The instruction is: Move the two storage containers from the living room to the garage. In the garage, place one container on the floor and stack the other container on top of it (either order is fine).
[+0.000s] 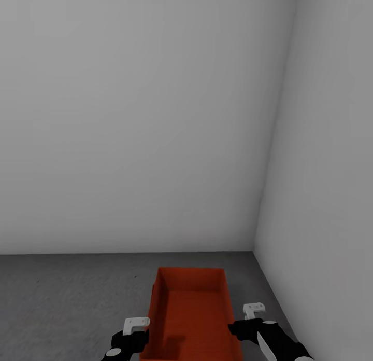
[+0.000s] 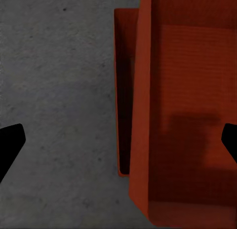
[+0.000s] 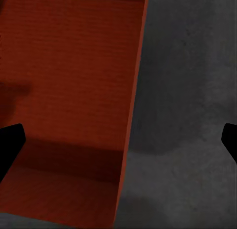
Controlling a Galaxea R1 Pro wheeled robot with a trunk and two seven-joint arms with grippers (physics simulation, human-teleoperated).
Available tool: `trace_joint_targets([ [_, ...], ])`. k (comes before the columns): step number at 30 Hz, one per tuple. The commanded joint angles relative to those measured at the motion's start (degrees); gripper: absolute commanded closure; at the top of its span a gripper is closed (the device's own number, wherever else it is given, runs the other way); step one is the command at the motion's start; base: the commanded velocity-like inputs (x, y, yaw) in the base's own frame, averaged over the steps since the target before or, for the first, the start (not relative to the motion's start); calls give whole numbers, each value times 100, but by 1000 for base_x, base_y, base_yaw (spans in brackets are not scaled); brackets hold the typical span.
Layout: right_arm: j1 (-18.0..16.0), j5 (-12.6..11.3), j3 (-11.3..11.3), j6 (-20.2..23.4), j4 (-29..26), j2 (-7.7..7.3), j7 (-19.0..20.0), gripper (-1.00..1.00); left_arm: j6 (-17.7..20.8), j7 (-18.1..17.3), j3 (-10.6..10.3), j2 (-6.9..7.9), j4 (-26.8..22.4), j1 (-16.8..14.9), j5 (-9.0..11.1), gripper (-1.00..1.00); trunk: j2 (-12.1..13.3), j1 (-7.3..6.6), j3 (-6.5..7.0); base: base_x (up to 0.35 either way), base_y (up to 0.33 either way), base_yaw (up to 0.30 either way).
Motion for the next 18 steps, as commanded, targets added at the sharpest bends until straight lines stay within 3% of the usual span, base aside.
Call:
trace_joint_targets([
  [1, -1, 51, -15, 32, -12, 0, 31, -100, -22, 30, -49, 0, 5, -4, 55, -100, 39, -23, 12, 0, 0, 0],
  [18, -1, 51, -13, 24, -9, -1, 31, -100, -18, 37, -56, -5, 5, -3, 43, -100, 720, -397, 318, 0, 0, 0],
])
